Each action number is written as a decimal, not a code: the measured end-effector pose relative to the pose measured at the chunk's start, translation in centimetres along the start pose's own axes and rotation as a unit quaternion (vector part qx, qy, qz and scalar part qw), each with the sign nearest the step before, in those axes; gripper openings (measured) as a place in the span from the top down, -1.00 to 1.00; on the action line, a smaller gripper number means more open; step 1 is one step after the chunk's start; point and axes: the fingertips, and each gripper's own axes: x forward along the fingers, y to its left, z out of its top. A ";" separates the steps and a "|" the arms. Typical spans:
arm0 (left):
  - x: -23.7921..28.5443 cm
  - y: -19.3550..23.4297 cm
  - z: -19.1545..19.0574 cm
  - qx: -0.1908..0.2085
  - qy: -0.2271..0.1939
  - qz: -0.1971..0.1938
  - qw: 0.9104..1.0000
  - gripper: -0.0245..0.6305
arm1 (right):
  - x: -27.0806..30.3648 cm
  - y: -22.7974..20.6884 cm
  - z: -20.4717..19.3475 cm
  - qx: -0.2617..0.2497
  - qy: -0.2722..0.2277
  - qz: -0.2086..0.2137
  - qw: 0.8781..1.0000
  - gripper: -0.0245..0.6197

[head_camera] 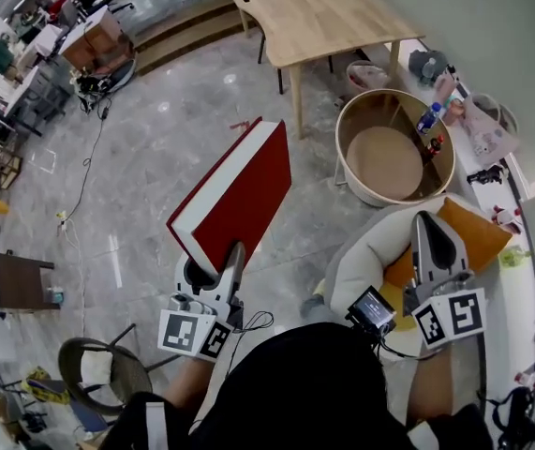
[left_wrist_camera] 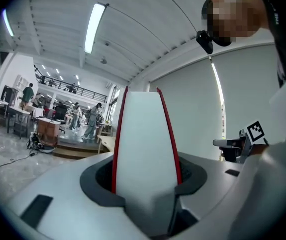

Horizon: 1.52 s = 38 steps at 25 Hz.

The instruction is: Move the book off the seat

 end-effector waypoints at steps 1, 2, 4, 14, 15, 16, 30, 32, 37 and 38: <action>1.3 0.0 0.2 0.001 0.000 -0.005 1.000 0.20 | 0.6 -0.9 0.2 0.003 -0.002 -0.006 1.000 0.88; 2.5 0.0 0.3 0.003 0.000 -0.009 1.000 0.20 | 1.1 -1.7 0.3 0.005 -0.004 -0.011 1.000 0.88; 4.7 0.1 0.6 0.005 -0.001 -0.016 1.000 0.20 | 1.9 -2.9 0.4 0.006 -0.006 -0.020 1.000 0.88; 13.2 -1.2 0.3 0.008 0.014 -0.074 0.997 0.20 | 4.6 -7.1 0.0 0.017 -0.002 -0.060 0.998 0.88; 14.0 -1.3 0.3 0.009 0.016 -0.082 0.996 0.20 | 4.9 -7.4 -0.1 0.017 0.000 -0.066 0.998 0.88; 15.0 -1.3 0.3 0.010 0.018 -0.091 0.996 0.20 | 5.2 -7.6 -0.1 0.017 0.002 -0.072 0.997 0.88; 32.9 -0.1 -0.7 0.000 0.058 -0.236 0.970 0.20 | 14.4 -13.0 1.3 0.013 0.016 -0.187 0.982 0.88; 35.3 0.2 -0.6 0.001 0.063 -0.258 0.964 0.20 | 16.0 -13.6 1.9 0.010 0.014 -0.202 0.979 0.88; 39.5 0.2 -0.8 -0.001 0.074 -0.306 0.949 0.20 | 18.6 -14.3 2.2 0.010 0.024 -0.233 0.972 0.88; 40.3 0.1 -0.8 -0.001 0.075 -0.316 0.946 0.20 | 18.9 -14.5 2.1 0.010 0.025 -0.239 0.971 0.88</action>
